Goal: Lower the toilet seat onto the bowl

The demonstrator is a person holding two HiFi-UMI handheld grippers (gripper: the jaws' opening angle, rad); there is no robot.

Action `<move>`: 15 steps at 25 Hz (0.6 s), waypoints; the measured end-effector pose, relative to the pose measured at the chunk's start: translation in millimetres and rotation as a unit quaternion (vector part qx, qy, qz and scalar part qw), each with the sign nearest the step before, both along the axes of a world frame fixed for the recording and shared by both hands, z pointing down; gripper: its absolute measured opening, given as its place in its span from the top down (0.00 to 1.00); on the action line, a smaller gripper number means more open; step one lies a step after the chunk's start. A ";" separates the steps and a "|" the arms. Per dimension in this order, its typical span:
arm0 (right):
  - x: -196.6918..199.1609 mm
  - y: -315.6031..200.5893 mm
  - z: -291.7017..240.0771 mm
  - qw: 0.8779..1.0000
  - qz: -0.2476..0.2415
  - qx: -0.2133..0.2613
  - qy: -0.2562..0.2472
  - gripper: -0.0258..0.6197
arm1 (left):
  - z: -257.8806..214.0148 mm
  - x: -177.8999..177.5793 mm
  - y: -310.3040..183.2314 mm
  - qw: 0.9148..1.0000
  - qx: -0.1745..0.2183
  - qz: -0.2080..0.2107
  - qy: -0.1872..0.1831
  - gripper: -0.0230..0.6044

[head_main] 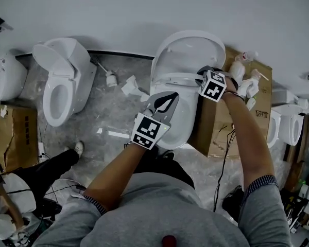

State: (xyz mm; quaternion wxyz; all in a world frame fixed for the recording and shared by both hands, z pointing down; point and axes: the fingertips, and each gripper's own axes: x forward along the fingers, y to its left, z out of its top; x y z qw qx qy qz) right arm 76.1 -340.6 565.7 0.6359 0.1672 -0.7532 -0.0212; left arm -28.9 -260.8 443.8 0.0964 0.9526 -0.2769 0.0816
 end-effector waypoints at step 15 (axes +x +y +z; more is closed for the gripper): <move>-20.6 57.4 6.1 0.999 0.004 0.017 -0.039 0.78 | 21.0 -11.6 55.6 0.999 -0.018 -0.048 -0.003 0.95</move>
